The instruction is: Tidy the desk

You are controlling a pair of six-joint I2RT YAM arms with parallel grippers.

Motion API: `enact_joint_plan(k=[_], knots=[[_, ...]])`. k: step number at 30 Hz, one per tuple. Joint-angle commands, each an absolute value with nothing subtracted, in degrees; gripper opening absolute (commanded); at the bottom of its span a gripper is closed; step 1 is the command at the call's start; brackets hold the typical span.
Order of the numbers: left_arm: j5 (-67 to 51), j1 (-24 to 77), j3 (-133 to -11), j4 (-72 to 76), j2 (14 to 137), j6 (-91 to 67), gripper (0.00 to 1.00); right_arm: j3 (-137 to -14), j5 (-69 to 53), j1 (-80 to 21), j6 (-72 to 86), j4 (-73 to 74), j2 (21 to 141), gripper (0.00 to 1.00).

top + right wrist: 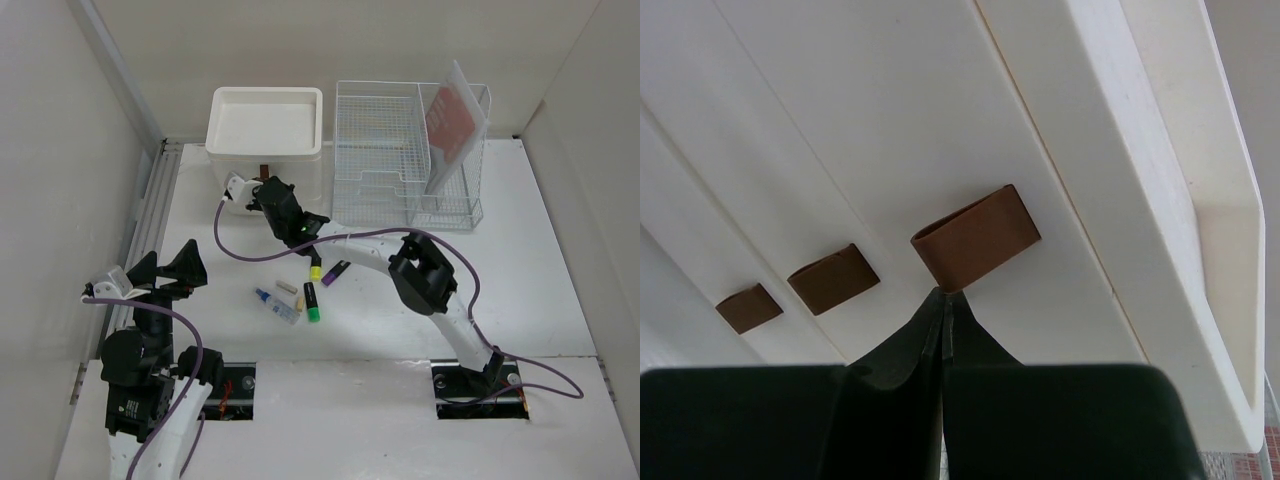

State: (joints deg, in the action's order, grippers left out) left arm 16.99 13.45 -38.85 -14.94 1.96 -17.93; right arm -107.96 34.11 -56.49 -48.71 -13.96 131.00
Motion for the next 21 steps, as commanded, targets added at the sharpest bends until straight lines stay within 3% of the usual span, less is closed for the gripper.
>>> enact_joint_plan(k=[1, 14, 21], knots=[[17.4, 13.8, -38.5, -13.18, 1.32, -18.11, 1.0, -110.83, 36.21, -54.93, -49.13, -17.75, 131.66, 0.0], [17.93, 13.8, -38.5, -13.18, 1.32, -18.63, 1.0, -110.83, 36.83, -54.93, -50.27, -18.81, 131.66, 0.0], [17.93, 13.8, -38.5, -13.18, 1.32, -18.63, 1.0, -96.11, 28.49, -58.35, -41.15, -12.67, 118.59, 0.0]])
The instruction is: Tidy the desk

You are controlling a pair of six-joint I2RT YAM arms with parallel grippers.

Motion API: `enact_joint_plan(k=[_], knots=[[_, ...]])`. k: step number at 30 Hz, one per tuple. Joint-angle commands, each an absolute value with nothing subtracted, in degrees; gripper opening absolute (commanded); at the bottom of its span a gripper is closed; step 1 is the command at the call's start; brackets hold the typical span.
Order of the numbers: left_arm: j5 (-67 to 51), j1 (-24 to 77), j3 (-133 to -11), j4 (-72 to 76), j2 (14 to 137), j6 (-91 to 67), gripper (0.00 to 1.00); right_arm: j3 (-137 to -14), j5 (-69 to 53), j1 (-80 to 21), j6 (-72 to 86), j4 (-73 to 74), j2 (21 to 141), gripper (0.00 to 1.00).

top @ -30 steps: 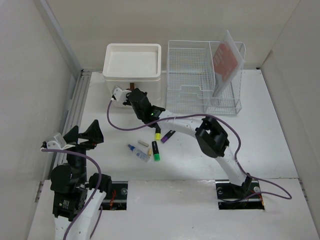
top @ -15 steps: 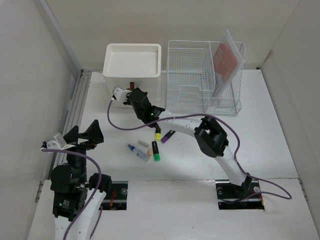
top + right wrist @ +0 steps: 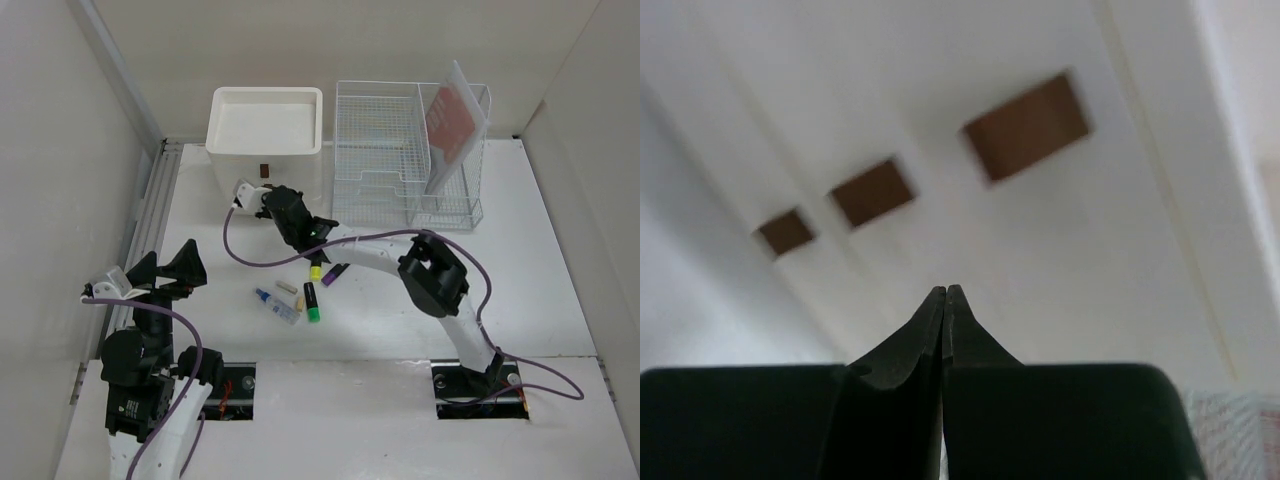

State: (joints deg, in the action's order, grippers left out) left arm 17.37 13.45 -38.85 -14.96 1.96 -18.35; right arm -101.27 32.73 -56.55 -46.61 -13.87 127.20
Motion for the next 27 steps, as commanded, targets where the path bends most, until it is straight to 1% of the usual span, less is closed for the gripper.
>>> enact_joint_plan(k=[1, 4, 6, 7, 8, 9, 10, 11, 12, 14, 15, 16, 18, 19, 20, 22, 23, 24, 25, 26, 27], knots=[[17.93, 13.8, -38.5, -13.18, 1.32, -18.63, 1.0, -94.5, 25.69, -59.75, -37.74, -9.18, 114.3, 0.0], [17.93, 13.8, -38.5, -13.18, 1.32, -18.63, 1.0, -91.33, 22.51, -60.91, -33.32, -3.36, 108.74, 0.0], [17.93, 13.8, -38.5, -13.18, 1.93, -18.63, 1.0, -91.32, 17.44, -60.91, -29.89, 5.07, 104.08, 0.33], [17.23, 13.8, -38.5, -12.66, 2.63, -18.63, 1.0, -92.97, 15.31, -60.91, -29.27, 8.23, 102.58, 0.46], [17.23, 13.8, -38.5, -12.66, 3.42, -18.11, 1.0, -93.6, 13.29, -60.91, -28.4, 13.92, 100.83, 0.66], [15.92, 13.8, -37.97, -12.05, 3.95, -18.11, 1.0, -93.6, 12.31, -60.91, -27.78, 15.19, 96.55, 0.68], [15.39, 13.8, -37.97, -11.08, 4.56, -18.11, 1.0, -93.6, 10.83, -60.91, -27.77, 16.16, 94.16, 0.74], [15.38, 13.8, -37.45, -11.07, 5.44, -18.11, 1.0, -93.6, 10.81, -60.91, -27.77, 16.17, 91.69, 0.74], [14.34, 13.8, -37.44, -10.29, 7.8, -18.11, 1.0, -92.91, 11.33, -60.91, -27.25, 16.17, 86.97, 0.79], [12.93, 13.8, -38.66, -10.98, 11.32, -18.71, 1.0, -92.38, 14.31, -60.91, -27.25, 15.65, 83.07, 0.81], [11.96, 13.8, -38.67, -10.99, 15.17, -20.37, 1.0, -92.37, 15.02, -60.91, -27.25, 15.64, 80.36, 0.81], [8.12, 13.8, -38.67, -10.99, 16.94, -21.17, 1.0, -92.37, 15.03, -59.78, -27.25, 15.64, 79.2, 0.81], [4.76, 13.28, -39.29, -9.67, 20.11, -24.24, 1.0, -91.68, 12.41, -54.95, -24.89, 16.43, 77.27, 0.81], [3.01, 13.27, -39.29, -8.45, 22.22, -25.74, 1.0, -91.06, 9.0, -52.23, -20.96, 17.13, 75.43, 0.81], [-0.23, 13.27, -38.68, -6.87, 22.85, -28.1, 1.0, -90.36, -0.52, -45.86, -18.57, 17.14, 74.45, 0.8], [-1.66, 13.27, -36.05, -2.13, 24.07, -31.45, 0.97, -86.85, -11.11, -39.49, -11.74, 16.53, 71.47, 0.79], [-2.28, 13.27, -34.73, 0.07, 24.08, -32.6, 0.91, -85.18, -16.73, -36.68, -9.78, 15.39, 70.59, 0.77], [-2.98, 13.27, -31.5, 4.87, 24.69, -34.96, 0.88, -81.69, -26.79, -32.13, -6.36, 12.94, 69.79, 0.76], [-2.99, 13.27, -29.72, 7.88, 24.7, -36.37, 0.86, -79.91, -30.46, -30.34, -6.33, 12.92, 69.09, 0.76], [-2.99, 13.27, -27.97, 10.96, 26.09, -37.34, 0.81, -78.24, -33.63, -29.02, -2.59, 9.53, 67.95, 0.74], [-2.99, 13.27, -26.3, 14.12, 26.8, -38.31, 0.72, -76.92, -38.88, -26.92, -1.51, 8.36, 67.94, 0.73]])
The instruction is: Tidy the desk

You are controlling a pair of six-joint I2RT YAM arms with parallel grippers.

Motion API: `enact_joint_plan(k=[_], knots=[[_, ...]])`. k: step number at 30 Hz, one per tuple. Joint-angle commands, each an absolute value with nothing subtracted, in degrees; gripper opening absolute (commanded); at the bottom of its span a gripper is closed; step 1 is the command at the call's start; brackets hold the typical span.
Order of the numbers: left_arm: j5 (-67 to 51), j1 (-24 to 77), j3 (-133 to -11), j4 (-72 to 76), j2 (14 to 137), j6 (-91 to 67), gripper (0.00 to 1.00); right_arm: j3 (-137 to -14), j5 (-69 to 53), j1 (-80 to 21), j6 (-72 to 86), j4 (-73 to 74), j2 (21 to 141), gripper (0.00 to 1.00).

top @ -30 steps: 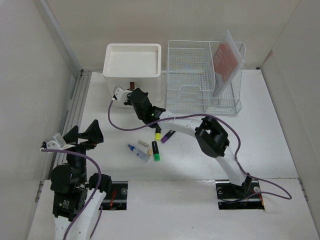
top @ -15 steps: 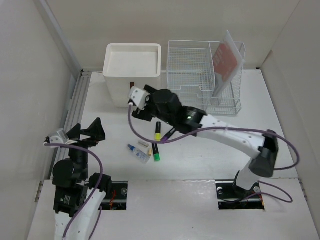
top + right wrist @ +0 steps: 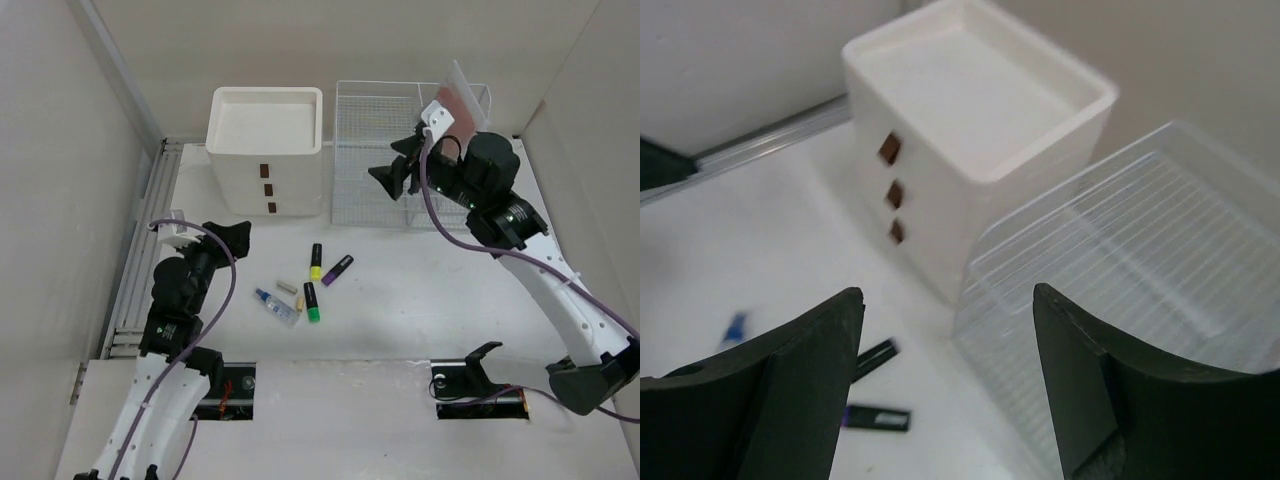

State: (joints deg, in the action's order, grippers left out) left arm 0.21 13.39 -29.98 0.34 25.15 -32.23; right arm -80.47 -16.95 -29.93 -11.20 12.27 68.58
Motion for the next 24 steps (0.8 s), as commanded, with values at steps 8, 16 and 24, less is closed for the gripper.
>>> enact_joint_plan(k=[8, 16, 24], knots=[[-2.38, 13.8, -26.87, 30.58, 49.02, -36.57, 0.59, -74.0, -43.32, -24.08, 0.09, 6.94, 62.5, 0.73], [2.54, 15.73, -38.75, 28.04, 66.51, -26.99, 0.59, -72.25, -43.86, -24.08, 0.79, 6.94, 60.12, 0.73], [6.15, 15.73, -43.06, 26.9, 73.91, -19.78, 0.51, -71.63, -43.86, -24.08, 0.79, 6.94, 60.64, 0.73]])
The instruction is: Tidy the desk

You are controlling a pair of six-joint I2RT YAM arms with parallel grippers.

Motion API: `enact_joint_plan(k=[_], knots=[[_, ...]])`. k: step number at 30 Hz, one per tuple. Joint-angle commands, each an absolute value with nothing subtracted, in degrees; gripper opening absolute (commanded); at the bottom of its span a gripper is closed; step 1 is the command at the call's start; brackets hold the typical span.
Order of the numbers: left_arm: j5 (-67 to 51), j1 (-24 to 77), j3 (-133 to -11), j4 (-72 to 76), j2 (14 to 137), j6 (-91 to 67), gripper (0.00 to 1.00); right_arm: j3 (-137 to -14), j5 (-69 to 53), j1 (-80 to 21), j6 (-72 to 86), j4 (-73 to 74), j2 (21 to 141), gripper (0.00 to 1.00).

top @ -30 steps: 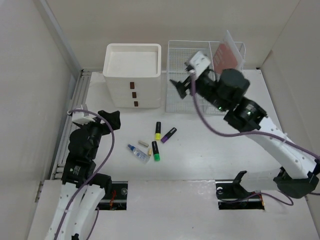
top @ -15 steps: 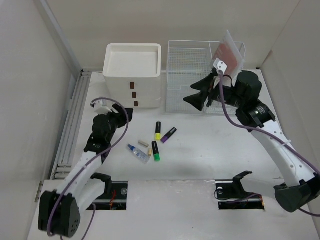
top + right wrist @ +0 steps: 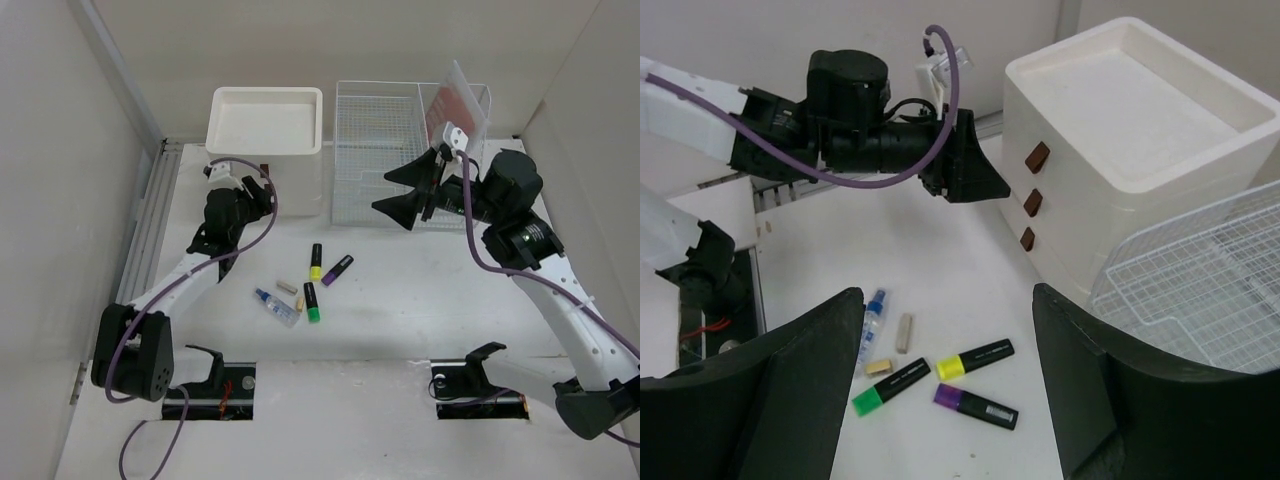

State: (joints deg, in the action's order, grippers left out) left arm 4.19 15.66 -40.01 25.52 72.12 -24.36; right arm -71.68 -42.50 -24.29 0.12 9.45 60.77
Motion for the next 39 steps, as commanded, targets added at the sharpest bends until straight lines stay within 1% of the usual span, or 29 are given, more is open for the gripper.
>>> enact_joint_plan(k=[1, 14, 20, 32, 39], knots=[[6.15, 15.73, -43.07, 26.89, 74.44, -19.78, 0.51, -71.63, -43.86, -24.08, 0.79, 6.94, 60.64, 0.73], [4.49, 15.73, -42.01, 34.1, 80.06, -17.93, 0.51, -71.1, -43.86, -24.08, 0.27, 6.94, 62.23, 0.73], [3.34, 15.73, -43.77, 34.63, 82.87, -17.93, 0.51, -71.1, -43.86, -24.08, 0.26, 6.94, 62.75, 0.73], [3.34, 15.73, -43.77, 37.35, 83.41, -16.35, 0.51, -71.1, -44.38, -24.08, -0.26, 6.94, 63.28, 0.73], [3.34, 15.73, -44.82, 37.88, 86.04, -15.82, 0.51, -71.1, -44.38, -24.08, -0.79, 6.94, 63.28, 0.73]])
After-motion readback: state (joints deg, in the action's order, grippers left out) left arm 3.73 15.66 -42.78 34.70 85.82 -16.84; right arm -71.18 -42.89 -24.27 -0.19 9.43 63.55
